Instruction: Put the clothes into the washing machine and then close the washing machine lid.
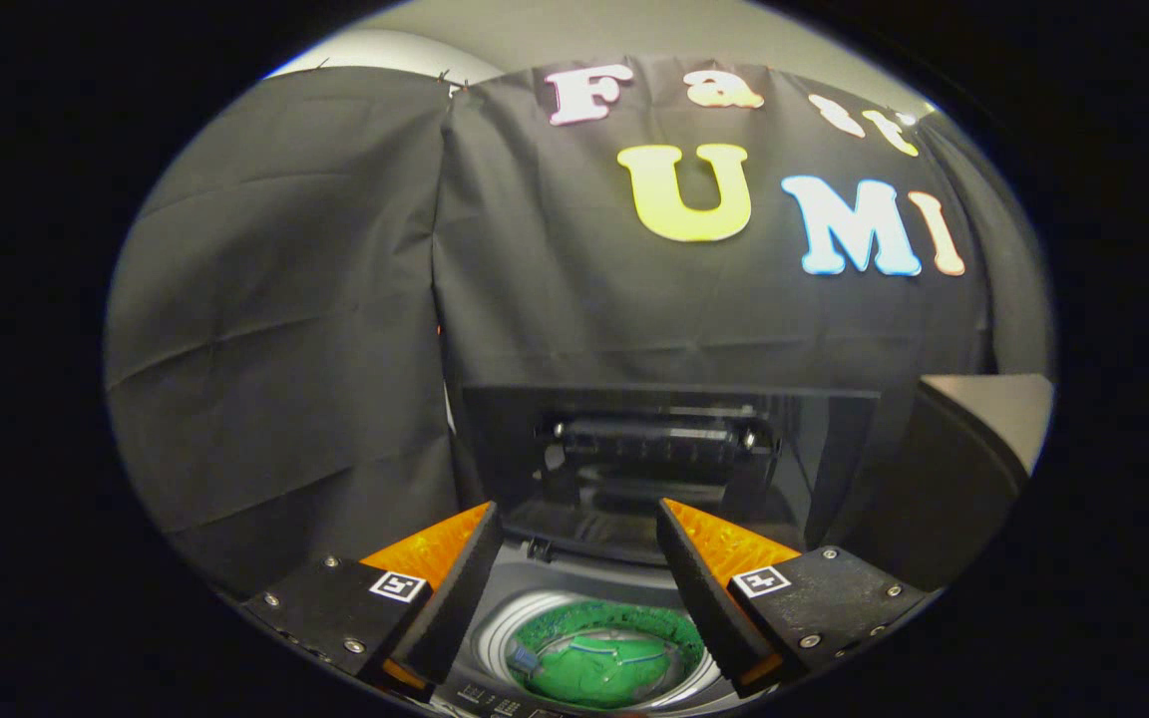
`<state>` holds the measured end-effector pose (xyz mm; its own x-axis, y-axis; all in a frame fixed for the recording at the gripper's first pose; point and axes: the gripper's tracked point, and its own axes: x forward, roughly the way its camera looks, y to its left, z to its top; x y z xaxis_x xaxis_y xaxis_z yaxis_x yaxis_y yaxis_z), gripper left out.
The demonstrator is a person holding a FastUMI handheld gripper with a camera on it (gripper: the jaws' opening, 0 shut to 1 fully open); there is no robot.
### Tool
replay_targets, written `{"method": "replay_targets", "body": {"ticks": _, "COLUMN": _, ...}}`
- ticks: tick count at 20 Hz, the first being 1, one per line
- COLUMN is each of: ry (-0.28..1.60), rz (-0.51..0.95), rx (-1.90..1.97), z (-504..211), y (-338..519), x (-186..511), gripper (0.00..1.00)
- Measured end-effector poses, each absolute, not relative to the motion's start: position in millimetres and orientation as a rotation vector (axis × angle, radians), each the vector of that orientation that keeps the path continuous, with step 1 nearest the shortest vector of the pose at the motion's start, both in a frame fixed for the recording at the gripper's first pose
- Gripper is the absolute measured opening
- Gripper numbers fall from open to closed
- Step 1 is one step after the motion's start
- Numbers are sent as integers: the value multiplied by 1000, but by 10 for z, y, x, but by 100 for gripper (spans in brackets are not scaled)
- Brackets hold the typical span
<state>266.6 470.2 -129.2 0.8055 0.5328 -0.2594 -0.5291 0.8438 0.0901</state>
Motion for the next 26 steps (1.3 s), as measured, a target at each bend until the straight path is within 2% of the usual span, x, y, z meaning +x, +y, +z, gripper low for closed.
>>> {"method": "replay_targets", "body": {"ticks": 9, "ry": 178, "rz": 493, "rx": 47, "z": -627, "y": 4880, "x": 3332, "gripper": 96}}
{"method": "replay_targets", "body": {"ticks": 19, "ry": 325, "rz": 370, "rx": 6, "z": -1046, "y": 5044, "x": 4300, "gripper": 96}}
{"method": "replay_targets", "body": {"ticks": 23, "ry": 433, "rz": 321, "rx": -19, "z": -1377, "y": 4970, "x": 4448, "gripper": 96}}
{"method": "replay_targets", "body": {"ticks": 26, "ry": 452, "rz": 326, "rx": -21, "z": -1374, "y": 4973, "x": 4439, "gripper": 96}}
